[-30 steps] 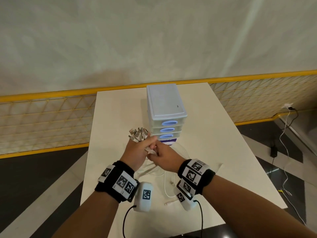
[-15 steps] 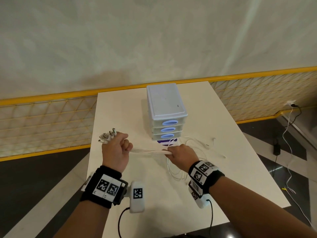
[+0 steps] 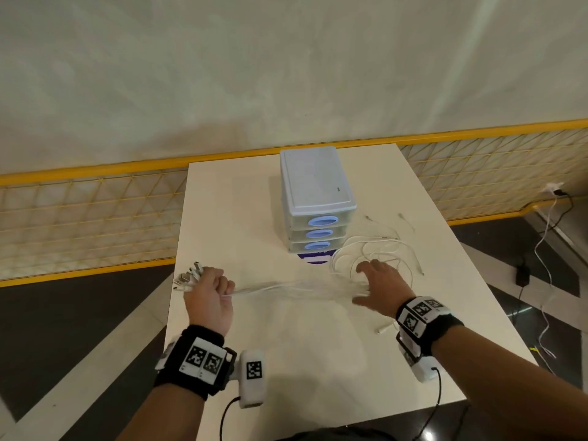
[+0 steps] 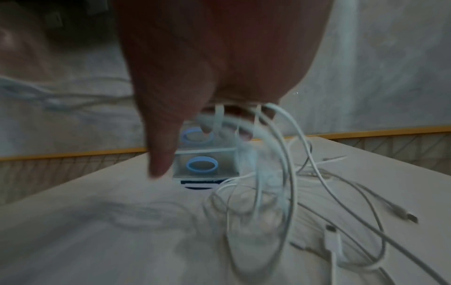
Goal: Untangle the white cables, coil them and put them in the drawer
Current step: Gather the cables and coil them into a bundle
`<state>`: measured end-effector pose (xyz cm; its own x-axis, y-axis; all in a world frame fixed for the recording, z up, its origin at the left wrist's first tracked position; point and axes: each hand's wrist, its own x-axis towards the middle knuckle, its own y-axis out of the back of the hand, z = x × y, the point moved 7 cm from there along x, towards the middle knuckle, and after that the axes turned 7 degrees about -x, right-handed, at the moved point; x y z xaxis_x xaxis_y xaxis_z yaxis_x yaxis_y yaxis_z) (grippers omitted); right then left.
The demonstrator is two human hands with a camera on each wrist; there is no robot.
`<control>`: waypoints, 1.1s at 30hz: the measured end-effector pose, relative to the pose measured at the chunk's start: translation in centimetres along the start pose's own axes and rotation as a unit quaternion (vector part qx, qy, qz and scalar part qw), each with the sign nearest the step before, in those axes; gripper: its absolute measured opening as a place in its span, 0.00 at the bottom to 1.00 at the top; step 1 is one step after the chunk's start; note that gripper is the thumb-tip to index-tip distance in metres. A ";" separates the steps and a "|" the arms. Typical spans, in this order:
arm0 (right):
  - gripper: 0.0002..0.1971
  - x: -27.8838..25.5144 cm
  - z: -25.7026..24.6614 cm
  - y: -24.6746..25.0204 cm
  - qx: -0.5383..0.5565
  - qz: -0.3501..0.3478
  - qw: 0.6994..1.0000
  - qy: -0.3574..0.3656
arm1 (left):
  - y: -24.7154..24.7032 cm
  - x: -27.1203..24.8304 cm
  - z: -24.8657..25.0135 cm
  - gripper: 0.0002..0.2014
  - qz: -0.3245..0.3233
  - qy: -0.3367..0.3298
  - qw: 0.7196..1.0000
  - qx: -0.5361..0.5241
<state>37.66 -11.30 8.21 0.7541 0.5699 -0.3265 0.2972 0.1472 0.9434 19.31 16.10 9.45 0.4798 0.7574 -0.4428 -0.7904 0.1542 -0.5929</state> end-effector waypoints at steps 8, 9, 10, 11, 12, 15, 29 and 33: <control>0.63 -2.1 -12.7 3.6 0.087 -0.066 0.967 0.230 | -1.7 -0.8 -2.5 0.20 -0.021 0.017 1.000 -0.006; 0.60 -1.9 -14.4 3.8 0.109 -0.066 0.964 0.232 | -2.2 -1.1 -2.8 0.21 -0.028 0.025 0.999 -0.010; 0.57 -1.4 -15.8 3.6 0.132 -0.068 0.963 0.227 | -2.6 -1.4 -3.1 0.21 -0.038 0.035 0.999 -0.010; 0.53 -0.9 -17.0 3.5 0.158 -0.075 0.961 0.215 | -3.1 -1.7 -3.5 0.22 -0.051 0.048 0.998 -0.008; 0.48 -0.3 -17.6 3.2 0.189 -0.085 0.959 0.195 | -3.5 -2.1 -3.8 0.23 -0.066 0.060 0.996 -0.007; 0.20 0.8 -18.0 2.7 0.214 -0.081 0.959 0.165 | -4.7 -3.1 -4.0 0.24 -0.118 0.097 0.988 0.001; 0.21 0.6 -13.6 1.0 0.037 0.002 0.994 0.101 | -2.0 -0.9 -1.6 0.21 -0.028 0.104 0.994 0.025; 0.21 0.1 -11.7 0.8 0.030 -0.009 0.996 0.083 | -0.7 0.3 -0.3 0.18 -0.024 0.092 0.995 0.034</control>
<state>31.15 -1.68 9.61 0.6426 0.6941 -0.3246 0.3482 0.1129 0.9306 20.12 16.10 9.54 0.5737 0.6202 -0.5350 -0.7864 0.2345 -0.5715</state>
